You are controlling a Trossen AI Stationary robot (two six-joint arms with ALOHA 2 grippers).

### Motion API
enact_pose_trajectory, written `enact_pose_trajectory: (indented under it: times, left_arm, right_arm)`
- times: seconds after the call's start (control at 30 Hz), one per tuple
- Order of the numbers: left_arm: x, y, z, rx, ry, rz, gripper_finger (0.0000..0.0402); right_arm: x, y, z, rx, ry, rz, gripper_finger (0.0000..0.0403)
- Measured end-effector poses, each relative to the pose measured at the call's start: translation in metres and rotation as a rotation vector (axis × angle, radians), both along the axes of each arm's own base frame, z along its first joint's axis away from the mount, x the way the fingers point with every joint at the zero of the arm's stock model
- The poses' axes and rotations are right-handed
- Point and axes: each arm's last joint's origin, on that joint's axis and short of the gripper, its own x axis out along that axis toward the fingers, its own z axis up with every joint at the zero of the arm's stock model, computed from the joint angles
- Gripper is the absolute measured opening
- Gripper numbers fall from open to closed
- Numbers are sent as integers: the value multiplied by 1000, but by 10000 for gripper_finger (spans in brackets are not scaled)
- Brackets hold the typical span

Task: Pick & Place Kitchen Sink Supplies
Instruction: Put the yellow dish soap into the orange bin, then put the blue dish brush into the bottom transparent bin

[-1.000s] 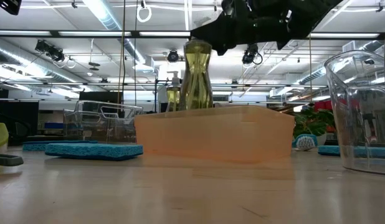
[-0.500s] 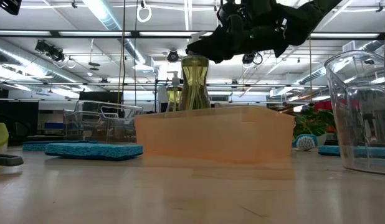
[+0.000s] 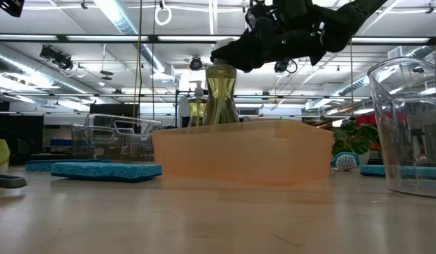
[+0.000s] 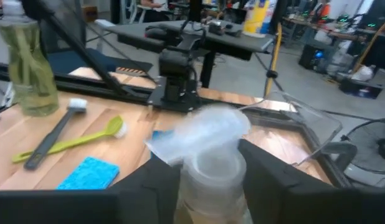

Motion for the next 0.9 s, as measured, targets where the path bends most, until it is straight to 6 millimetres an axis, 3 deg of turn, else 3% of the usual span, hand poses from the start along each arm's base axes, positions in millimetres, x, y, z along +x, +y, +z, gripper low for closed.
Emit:
enact_pose_trajectory:
  times: [0.9]
  left_arm:
    - [0, 0, 0, 0, 0, 0, 3]
  right_arm:
    - [-4, -7, 8, 44, -29, -66, 278]
